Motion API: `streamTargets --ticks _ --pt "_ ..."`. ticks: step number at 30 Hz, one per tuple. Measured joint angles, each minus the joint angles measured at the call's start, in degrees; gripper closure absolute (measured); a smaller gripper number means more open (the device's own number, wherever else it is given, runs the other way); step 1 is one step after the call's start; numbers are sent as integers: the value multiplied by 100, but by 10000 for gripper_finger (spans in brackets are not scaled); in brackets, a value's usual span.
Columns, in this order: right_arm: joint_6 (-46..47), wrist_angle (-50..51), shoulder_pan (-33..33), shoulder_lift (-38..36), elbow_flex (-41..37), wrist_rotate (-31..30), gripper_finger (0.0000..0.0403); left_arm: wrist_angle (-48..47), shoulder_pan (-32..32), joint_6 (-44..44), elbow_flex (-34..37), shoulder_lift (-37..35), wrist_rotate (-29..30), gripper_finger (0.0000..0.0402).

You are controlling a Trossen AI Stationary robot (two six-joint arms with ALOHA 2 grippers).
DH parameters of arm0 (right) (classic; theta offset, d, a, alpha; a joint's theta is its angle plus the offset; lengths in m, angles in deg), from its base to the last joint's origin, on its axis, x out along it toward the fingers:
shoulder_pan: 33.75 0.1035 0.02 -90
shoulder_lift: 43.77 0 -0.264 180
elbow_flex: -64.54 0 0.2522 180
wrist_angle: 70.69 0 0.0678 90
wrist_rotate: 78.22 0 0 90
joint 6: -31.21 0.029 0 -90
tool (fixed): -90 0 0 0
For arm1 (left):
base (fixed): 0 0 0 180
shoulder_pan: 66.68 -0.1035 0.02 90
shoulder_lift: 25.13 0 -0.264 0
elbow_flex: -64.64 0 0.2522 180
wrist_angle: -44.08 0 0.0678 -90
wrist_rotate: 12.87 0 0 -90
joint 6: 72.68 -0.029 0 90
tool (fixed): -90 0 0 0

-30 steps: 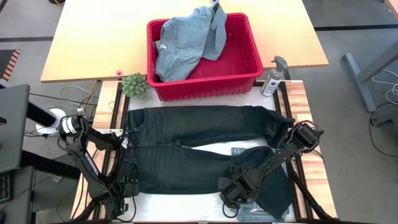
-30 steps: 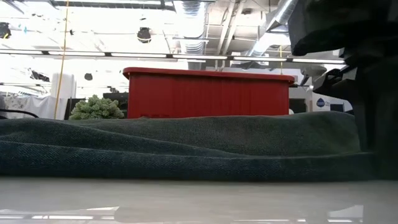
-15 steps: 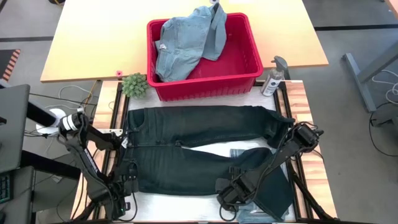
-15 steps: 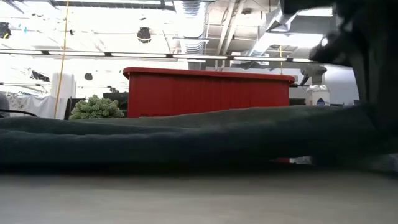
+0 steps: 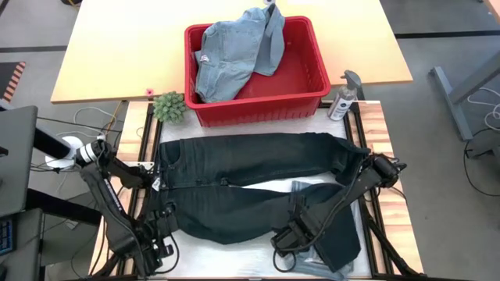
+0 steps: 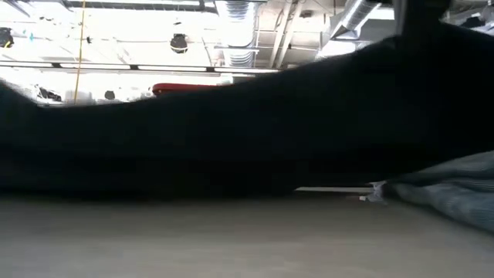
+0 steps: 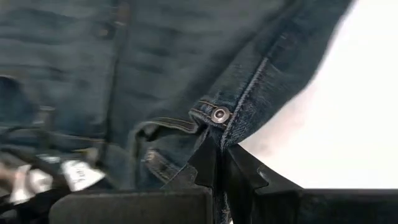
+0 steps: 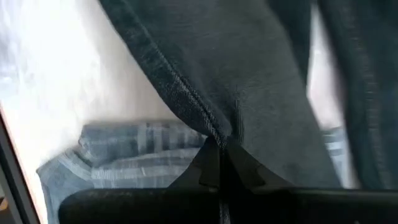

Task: Fold Laundry from Bin
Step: Fold the blue denim pants

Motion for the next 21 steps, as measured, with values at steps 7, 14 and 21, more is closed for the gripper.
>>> streamTargets --ticks 7,14,21 --pt "-60 765 -145 -22 648 -44 377 -604 -104 313 -243 -271 329 401" --pt "9 1579 -282 -26 1107 -79 377 -1211 -159 985 -245 -731 787 401" --pt "-33 1557 -705 -197 1345 -213 377 -1221 -466 1126 -6 -1309 1134 401"
